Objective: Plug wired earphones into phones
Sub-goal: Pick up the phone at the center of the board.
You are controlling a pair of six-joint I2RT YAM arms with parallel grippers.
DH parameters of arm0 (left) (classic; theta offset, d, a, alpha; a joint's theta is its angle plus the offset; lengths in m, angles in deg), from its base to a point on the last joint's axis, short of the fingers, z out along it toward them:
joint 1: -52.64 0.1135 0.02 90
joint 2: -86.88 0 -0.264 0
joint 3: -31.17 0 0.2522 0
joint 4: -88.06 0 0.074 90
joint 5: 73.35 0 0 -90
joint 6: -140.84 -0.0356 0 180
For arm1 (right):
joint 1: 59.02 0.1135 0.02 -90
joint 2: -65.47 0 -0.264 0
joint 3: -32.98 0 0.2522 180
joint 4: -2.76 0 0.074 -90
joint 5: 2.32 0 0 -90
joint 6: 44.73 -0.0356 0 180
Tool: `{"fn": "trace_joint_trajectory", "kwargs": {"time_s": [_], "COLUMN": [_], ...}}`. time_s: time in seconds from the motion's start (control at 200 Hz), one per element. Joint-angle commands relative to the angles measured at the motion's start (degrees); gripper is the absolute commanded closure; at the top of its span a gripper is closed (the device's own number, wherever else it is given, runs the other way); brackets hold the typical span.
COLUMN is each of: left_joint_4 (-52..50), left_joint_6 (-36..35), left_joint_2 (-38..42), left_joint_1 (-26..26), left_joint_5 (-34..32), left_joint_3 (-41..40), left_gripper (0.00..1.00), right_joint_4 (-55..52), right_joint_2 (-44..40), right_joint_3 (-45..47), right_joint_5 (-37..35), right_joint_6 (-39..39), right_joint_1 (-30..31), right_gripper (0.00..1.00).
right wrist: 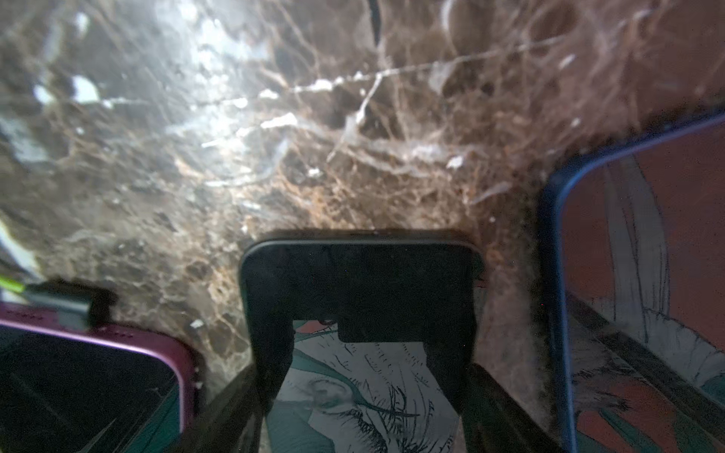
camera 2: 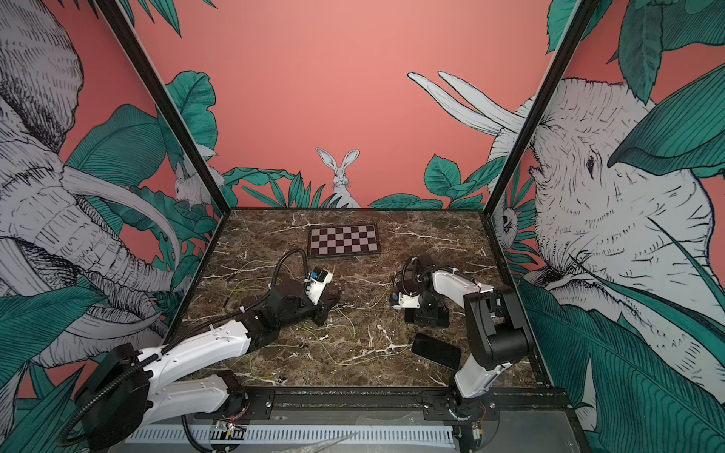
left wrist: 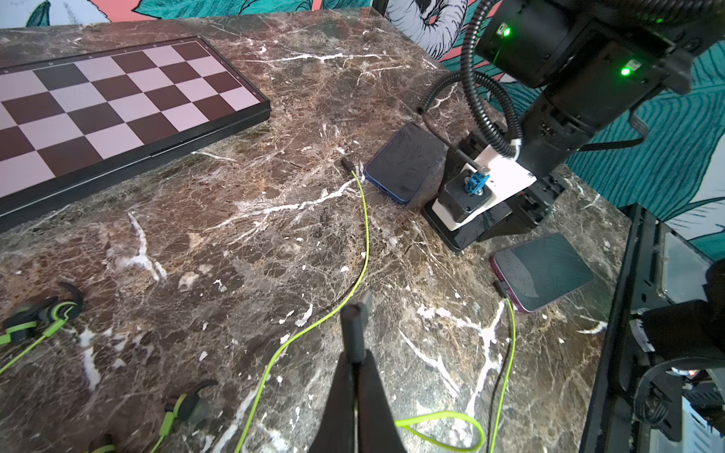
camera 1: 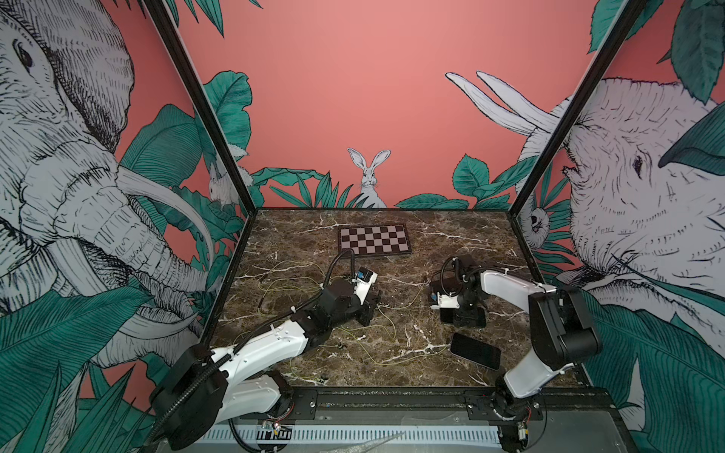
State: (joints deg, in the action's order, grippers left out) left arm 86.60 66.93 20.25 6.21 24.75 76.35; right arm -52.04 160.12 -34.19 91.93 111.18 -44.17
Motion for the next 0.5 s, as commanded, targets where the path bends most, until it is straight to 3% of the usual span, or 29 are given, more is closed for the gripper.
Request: {"fn": "trace_joint_trajectory", "kwargs": {"time_s": [0.0,0.21,0.495], "left_joint_4": [0.5,-0.13,-0.6], "left_joint_6": [0.69,0.61,2.38], "left_joint_2": [0.43,1.01,0.12], "left_joint_1": [0.28,0.29,0.27], "left_joint_5": [0.17,0.23,2.17], "left_joint_3": [0.22,0.3,1.6], "left_gripper": [1.0,1.0,1.0], "right_joint_4": [-3.21,-4.84,-0.29], "right_joint_2": [1.99,0.45,-9.28], "right_joint_3": [1.75,0.93,4.11], "right_joint_5": [-1.59,-1.22,0.98], "right_joint_6": [1.76,1.35,-0.75], "right_joint_1": [-0.35,-0.14,0.1], "right_gripper": [0.29,0.3,0.3]}}
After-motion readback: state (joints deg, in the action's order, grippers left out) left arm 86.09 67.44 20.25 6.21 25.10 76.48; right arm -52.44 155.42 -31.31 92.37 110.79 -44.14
